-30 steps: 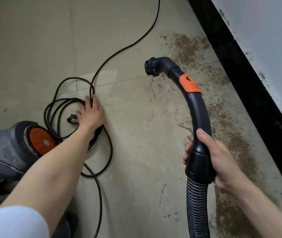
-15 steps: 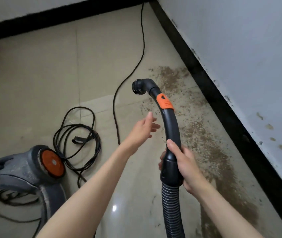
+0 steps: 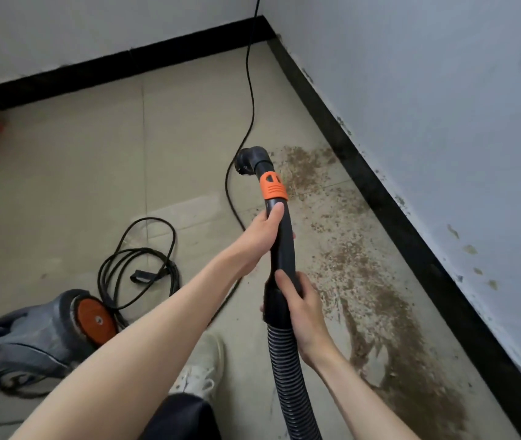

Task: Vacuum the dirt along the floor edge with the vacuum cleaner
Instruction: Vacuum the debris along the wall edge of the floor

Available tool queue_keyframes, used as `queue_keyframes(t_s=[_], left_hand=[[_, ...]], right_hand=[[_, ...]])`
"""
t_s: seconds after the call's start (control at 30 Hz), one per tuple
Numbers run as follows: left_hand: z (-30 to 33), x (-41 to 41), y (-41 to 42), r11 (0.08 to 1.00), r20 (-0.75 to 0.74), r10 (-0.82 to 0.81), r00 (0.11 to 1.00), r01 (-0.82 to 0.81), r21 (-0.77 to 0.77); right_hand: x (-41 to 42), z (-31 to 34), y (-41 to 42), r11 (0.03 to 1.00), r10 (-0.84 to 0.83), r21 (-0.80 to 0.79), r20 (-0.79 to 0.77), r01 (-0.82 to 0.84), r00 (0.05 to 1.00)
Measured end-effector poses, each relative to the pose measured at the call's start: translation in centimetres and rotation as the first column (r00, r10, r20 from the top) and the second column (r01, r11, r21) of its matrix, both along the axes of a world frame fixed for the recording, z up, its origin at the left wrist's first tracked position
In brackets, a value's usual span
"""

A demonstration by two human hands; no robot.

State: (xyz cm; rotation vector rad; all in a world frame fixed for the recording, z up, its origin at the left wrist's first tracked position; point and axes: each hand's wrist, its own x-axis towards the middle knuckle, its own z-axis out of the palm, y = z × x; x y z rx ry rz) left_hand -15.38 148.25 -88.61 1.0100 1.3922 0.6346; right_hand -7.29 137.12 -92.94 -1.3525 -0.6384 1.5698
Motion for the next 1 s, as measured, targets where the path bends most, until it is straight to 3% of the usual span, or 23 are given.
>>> queue_keyframes(t_s=[0.2, 0.3, 0.37, 0.43, 0.5, 0.57, 0.63, 0.77, 0.9, 1.0], left_hand=[[-3.1, -2.4, 2.8, 0.997, -0.133, -0.038, 0.99, 0.045, 0.055], [-4.6, -4.0, 3.8, 0.997, -0.13, -0.065, 0.989, 0.071, 0.042], [-6.4, -5.7, 4.1, 0.992, -0.237, -0.084, 0.968, 0.103, 0.071], [-9.0, -8.0, 3.9, 0.961, -0.512, -0.177, 0.841, 0.261, 0.096], [-11.8, -9.9, 3.3, 0.88, -0.72, -0.315, 0.618, 0.475, 0.022], [-14.2, -11.3, 3.0, 0.779, -0.811, -0.423, 0.404, 0.619, -0.099], [-15.8, -12.7, 2.9, 0.71, -0.84, -0.48, 0.253, 0.674, -0.203], [-17.2, -15.2, 2.6, 0.767, -0.901, -0.405, 0.155, 0.593, -0.243], [-17.1, -18.3, 2.7, 0.891, -0.929, -0.342, 0.141, 0.363, -0.272], [-16.7, -20.8, 3.4, 0.923, -0.932, -0.341, 0.126, 0.234, -0.306]], right_hand=[[-2.2, -2.8, 2.7, 0.996, -0.092, 0.0, 0.061, 0.092, 0.994], [-3.2, -3.4, 3.8, 0.985, -0.167, -0.039, 0.021, 0.168, 0.986], [-3.6, -3.4, 4.6, 0.978, -0.2, -0.058, -0.012, 0.199, 0.98], [-3.7, -3.4, 5.4, 0.977, -0.204, -0.064, -0.017, 0.203, 0.979], [-3.8, -3.3, 6.2, 0.978, -0.196, -0.069, -0.015, 0.194, 0.981], [-3.9, -3.4, 6.9, 0.981, -0.179, -0.078, -0.019, 0.177, 0.984], [-4.0, -3.7, 7.4, 0.983, -0.164, -0.089, -0.014, 0.162, 0.986], [-4.0, -4.4, 8.1, 0.984, -0.152, -0.093, -0.005, 0.151, 0.988], [-3.9, -4.8, 8.8, 0.984, -0.154, -0.096, -0.017, 0.152, 0.988], [-4.2, -5.0, 9.4, 0.985, -0.15, -0.095, -0.064, 0.144, 0.987]])
